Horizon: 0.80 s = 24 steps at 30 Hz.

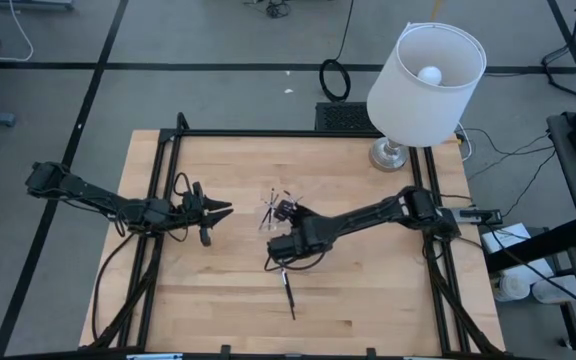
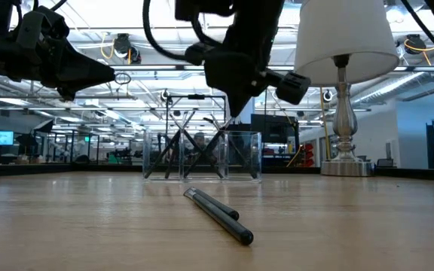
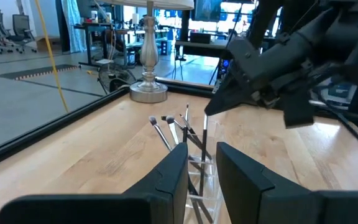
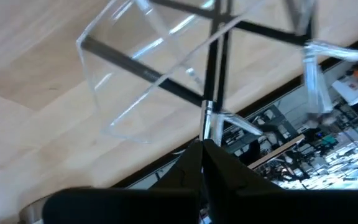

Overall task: Pick & Place Makeup Supplies
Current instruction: Put the makeup brush into the transparent organizer

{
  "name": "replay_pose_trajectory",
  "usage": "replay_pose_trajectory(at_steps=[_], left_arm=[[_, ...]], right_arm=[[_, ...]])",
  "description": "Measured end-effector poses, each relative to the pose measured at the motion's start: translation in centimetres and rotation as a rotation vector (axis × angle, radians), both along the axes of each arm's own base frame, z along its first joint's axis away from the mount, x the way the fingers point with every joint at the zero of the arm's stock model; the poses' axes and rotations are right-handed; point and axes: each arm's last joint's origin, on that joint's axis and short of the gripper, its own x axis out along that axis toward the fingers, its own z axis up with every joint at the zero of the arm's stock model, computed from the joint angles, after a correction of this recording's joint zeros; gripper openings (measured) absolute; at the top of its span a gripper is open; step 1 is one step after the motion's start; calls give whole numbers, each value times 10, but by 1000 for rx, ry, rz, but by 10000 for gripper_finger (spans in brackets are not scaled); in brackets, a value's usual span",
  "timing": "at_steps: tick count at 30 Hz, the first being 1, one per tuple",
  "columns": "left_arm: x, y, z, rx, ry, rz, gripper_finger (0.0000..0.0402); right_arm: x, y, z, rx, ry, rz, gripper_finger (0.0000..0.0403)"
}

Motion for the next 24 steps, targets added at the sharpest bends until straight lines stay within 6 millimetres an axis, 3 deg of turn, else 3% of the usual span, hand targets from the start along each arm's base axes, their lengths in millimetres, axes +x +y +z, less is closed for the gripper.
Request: replay_pose_trajectory(at_steps=[9,19,22,24], left_arm=[[0,0,0,3,1,-17,90],[0,-1,0,1,1,-19,90],[0,-1,0,0,0,-19,90],[0,-1,0,0,1,-19,90]], right_arm=[[2,-5,3,15,-65,-49,4],[-7,-5,11,11,-77,-102,64],[-12,-7,21,-41,-93,-106,75],[-21,-8,38,-95,-127,-110,78]])
